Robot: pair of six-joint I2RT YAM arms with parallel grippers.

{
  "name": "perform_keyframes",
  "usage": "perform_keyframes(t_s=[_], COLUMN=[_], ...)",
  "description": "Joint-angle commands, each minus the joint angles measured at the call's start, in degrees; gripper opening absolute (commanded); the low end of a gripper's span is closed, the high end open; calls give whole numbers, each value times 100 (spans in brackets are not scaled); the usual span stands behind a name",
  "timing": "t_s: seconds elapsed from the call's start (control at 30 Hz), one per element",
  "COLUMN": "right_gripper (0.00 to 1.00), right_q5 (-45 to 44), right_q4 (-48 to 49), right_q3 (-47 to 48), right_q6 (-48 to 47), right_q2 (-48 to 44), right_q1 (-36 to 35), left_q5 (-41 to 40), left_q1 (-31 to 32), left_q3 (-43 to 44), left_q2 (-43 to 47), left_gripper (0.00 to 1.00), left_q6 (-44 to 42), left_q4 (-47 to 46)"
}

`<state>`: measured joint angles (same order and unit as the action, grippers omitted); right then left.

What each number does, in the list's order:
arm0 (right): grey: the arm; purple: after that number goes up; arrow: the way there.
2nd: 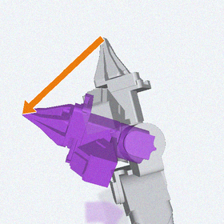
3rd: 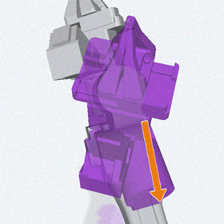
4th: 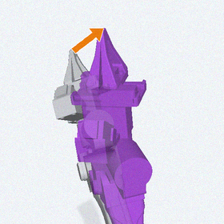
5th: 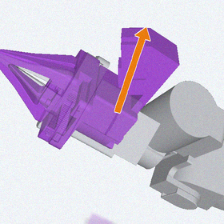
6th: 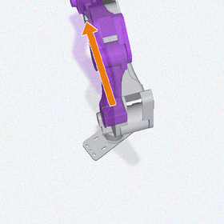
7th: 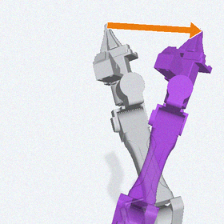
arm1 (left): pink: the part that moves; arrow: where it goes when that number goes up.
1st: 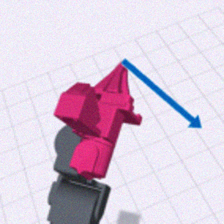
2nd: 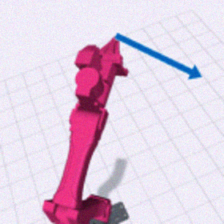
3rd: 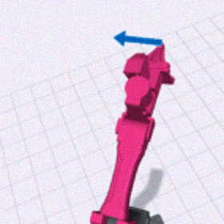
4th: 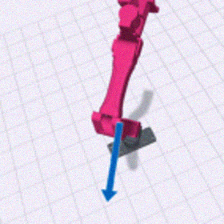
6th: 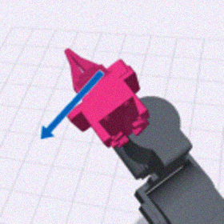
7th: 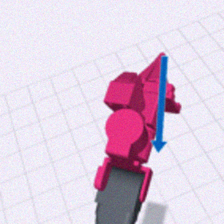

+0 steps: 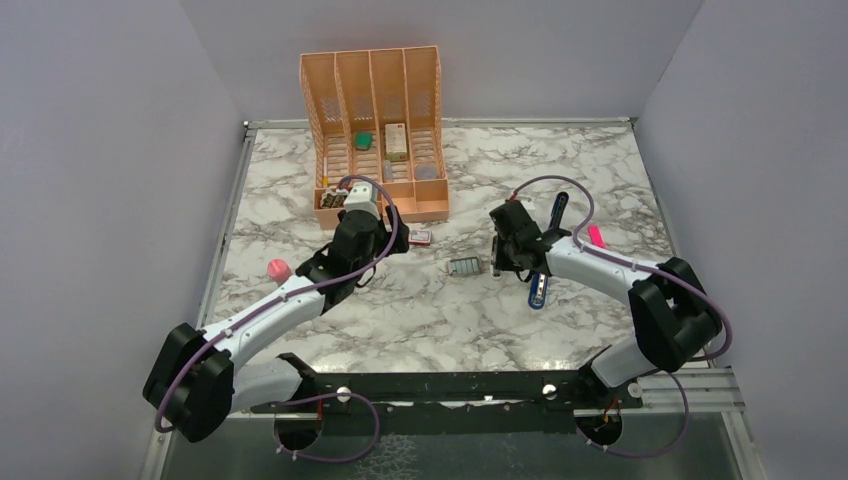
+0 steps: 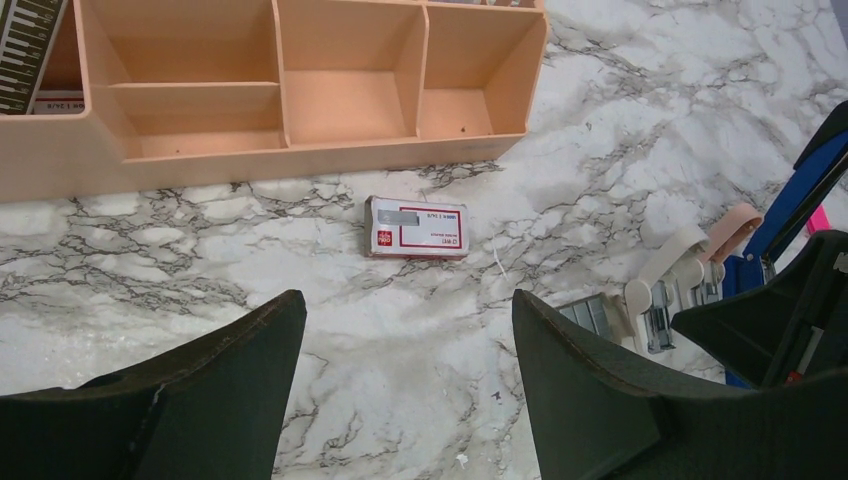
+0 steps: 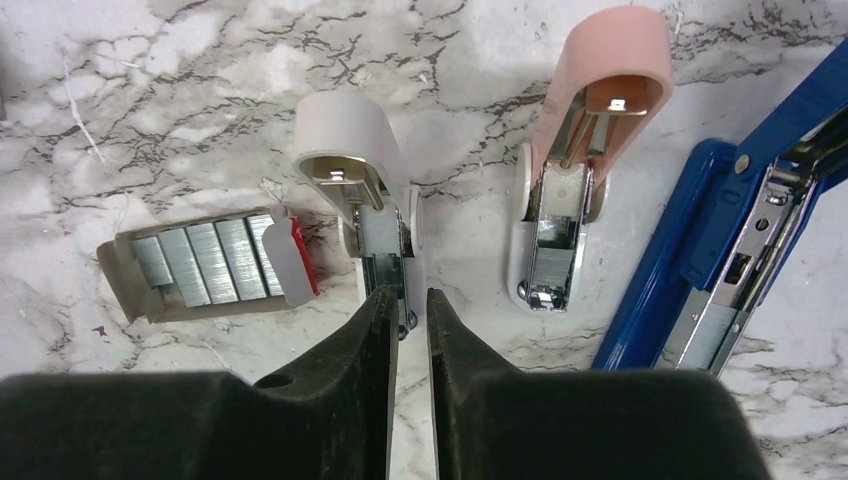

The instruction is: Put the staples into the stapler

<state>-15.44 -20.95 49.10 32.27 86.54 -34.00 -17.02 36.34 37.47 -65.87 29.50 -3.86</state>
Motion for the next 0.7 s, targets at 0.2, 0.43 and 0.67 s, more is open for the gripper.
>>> perform_keyframes(t_s=[0.2,0.43,0.67], right_gripper=[22,18,16], right_q5=[129,199,243], right_q4=[258,250,171], right_q3=[199,149,176], right_q6=[-186,-177,-219], right_q2=[274,346,440], right_q1=[59,62,69], left_q5=[57,49,51], left_q1=[-21,-26,-23], left_q3=[-19,-15,-21], left_q2=[-169,-207,-218], left_gripper=[76,76,76], left_q6=[57,49,56], left_q4=[-248,-222,-199])
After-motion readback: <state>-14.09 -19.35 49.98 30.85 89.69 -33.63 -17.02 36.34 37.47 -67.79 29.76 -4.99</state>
